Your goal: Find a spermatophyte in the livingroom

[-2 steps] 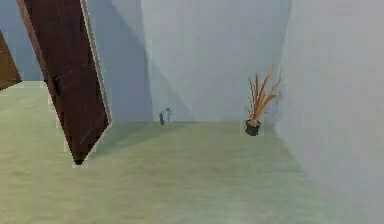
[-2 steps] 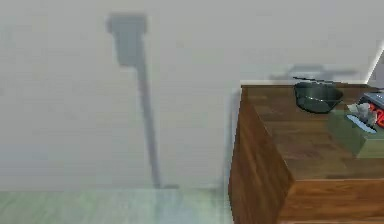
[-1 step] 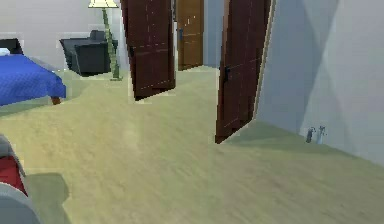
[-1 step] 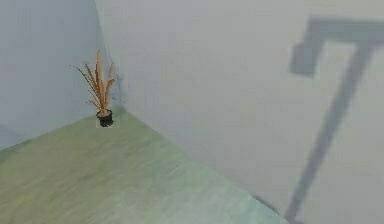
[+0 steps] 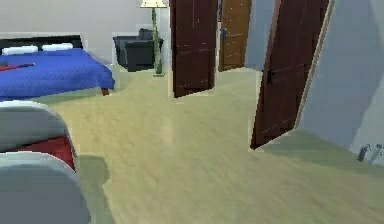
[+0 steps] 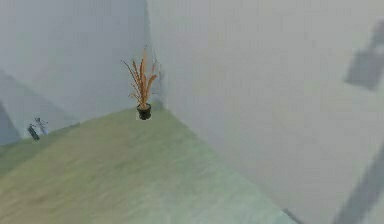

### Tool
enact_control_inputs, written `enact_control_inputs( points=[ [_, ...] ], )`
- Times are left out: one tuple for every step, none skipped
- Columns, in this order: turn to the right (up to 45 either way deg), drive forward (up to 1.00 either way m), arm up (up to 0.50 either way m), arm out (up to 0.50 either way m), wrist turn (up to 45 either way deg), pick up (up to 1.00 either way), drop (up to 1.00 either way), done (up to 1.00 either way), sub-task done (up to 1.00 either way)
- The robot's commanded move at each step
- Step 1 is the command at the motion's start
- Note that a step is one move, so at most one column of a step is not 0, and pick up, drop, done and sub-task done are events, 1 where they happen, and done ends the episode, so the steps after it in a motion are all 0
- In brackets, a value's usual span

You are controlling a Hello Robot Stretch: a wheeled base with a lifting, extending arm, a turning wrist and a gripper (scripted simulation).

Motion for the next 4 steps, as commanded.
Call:
enact_control_inputs(
  points=[
    [0.0,1.0,0.0,0.0,0.0,0.0,0.0,0.0,0.0],
    [0.0,0.6,0.0,0.0,0.0,0.0,0.0,0.0,0.0],
    [0.0,0.55,0.0,0.0,0.0,0.0,0.0,0.0,0.0],
    [33.0,0.0,0.0,0.0,0.0,0.0,0.0,0.0,0.0]
  ],
)
